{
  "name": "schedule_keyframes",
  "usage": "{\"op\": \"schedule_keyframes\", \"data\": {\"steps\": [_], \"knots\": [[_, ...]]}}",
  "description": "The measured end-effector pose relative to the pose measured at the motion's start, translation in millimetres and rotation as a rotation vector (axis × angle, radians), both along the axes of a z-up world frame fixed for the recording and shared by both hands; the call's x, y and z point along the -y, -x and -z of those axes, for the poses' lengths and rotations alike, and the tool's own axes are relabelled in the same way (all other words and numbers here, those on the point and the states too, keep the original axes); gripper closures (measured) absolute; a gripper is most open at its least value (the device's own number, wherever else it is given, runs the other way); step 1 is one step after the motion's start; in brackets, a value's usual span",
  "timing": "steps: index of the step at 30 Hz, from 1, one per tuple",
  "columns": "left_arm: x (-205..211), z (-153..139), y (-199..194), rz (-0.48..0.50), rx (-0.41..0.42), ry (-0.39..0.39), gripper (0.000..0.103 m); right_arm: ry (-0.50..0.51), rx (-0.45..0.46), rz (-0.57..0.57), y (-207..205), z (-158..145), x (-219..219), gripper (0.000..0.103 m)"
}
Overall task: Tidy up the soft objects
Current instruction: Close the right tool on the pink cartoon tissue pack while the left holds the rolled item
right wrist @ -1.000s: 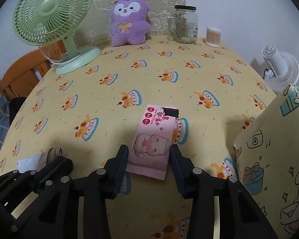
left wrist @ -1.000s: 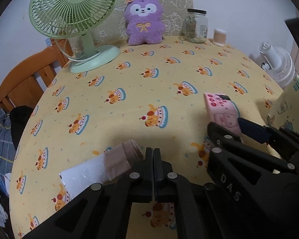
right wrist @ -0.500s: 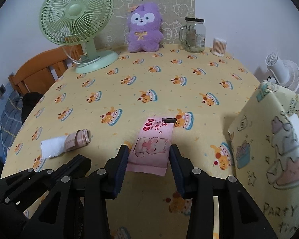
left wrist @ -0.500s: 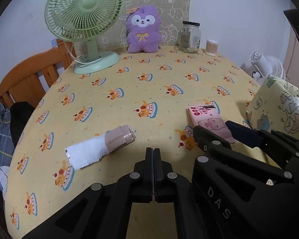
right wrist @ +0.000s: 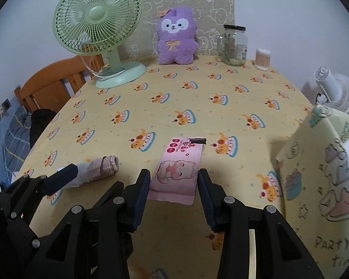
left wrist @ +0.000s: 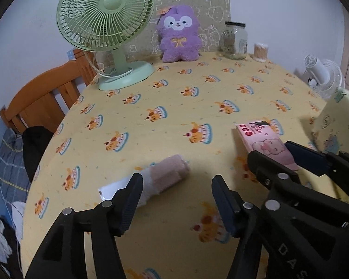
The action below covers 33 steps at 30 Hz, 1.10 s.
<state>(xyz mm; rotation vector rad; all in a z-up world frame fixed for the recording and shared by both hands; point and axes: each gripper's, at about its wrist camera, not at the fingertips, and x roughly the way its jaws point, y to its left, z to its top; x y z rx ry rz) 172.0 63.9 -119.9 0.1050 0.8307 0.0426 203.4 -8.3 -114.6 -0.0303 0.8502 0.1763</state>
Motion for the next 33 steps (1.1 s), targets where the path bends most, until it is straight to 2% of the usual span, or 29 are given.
{"op": "schedule_keyframes", "data": {"steps": [4,9,12,14,15,18,25,33], "knots": [[-4.7,6.7,-12.7,-0.007,-0.037,0.004,0.039,0.001,-0.015,-0.001,-9.9,4.8,-4.4,0.058],[-6.8,11.3,-23.3,-0.018,-0.042,-0.006,0.039,-0.012,-0.039,0.012,-22.3,11.1,-4.4,0.058],[-8.8,11.0,-23.5,0.0,-0.046,0.029,0.068,-0.02,-0.04,0.016,-24.7,11.0,-2.8,0.058],[-6.5,10.4,-21.9,0.007,-0.047,0.025,0.08,-0.017,-0.038,0.021,-24.3,10.6,-1.3,0.058],[-5.6,10.0,-21.7,0.01,-0.048,0.023,0.085,-0.016,-0.04,0.023,-24.0,10.9,-0.7,0.058],[-3.9,8.7,-18.1,0.004,-0.048,0.018,0.09,-0.016,-0.034,0.023,-19.2,9.0,1.7,0.058],[8.3,1.1,4.1,0.018,-0.03,0.063,0.091,-0.013,-0.019,0.01,-4.2,3.8,7.9,0.058],[24.6,-11.5,30.2,0.007,0.014,0.059,0.091,-0.023,0.005,0.003,19.8,-7.0,21.5,0.058]]}}
